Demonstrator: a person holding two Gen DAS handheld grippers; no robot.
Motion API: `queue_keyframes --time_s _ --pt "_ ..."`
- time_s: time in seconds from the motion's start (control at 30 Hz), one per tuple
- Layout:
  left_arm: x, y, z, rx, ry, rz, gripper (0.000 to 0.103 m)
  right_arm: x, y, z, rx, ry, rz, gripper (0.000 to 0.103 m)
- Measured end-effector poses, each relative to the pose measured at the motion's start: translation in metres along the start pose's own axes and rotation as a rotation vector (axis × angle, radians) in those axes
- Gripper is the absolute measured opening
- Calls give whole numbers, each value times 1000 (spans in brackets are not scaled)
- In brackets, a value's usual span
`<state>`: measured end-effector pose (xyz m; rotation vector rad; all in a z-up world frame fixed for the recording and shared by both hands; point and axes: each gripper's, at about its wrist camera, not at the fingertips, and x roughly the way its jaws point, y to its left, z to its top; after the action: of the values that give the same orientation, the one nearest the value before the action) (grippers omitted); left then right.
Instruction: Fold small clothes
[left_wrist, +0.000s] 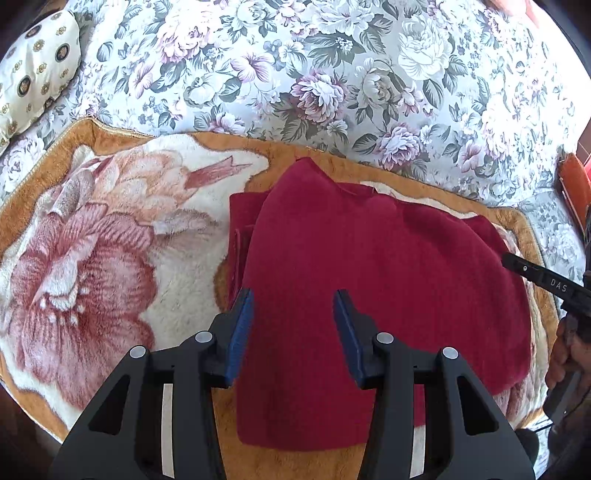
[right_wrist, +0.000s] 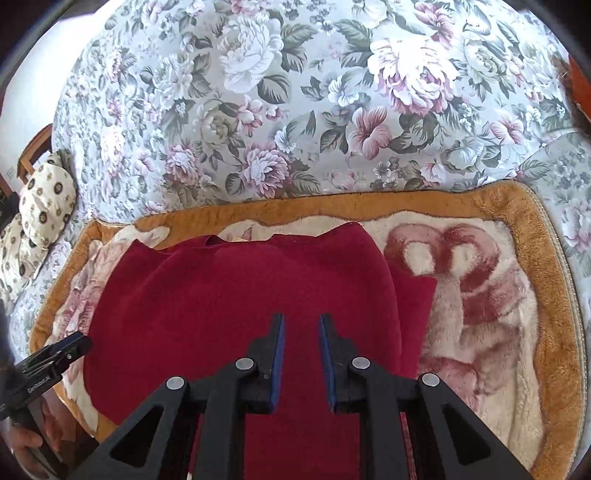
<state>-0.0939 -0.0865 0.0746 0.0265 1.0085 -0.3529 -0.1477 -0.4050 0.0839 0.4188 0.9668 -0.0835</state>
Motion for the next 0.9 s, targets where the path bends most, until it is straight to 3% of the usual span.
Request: queue_keyframes --time_s 0.17,0.37,0.5,0.63,0.7,0.77,0.8,0.87,0.9 --pt "34 0 23 7 24 24 44 33 -20 11 35 11 -105 17" --pt "60 -2 31 11 58 58 44 41 -25 20 24 34 -119 17" --pt "47 -2 26 1 41 42 44 20 -1 15 -1 15 -33 17" --pt "22 14 11 -86 35 -51 45 21 38 6 -62 34 58 17" --pt "10 23 -5 -131 35 -91 52 35 59 3 -92 57 89 18" --pt "0 30 -25 -140 44 -75 59 56 77 -1 -119 102 99 19" --pt "-2 32 -35 -147 55 -64 62 75 87 -4 -138 173 102 23" --pt "0 37 -52 -158 104 -81 63 76 105 -2 -183 157 30 24" --pt "2 41 -58 -170 124 -91 63 73 113 2 -197 153 39 24"
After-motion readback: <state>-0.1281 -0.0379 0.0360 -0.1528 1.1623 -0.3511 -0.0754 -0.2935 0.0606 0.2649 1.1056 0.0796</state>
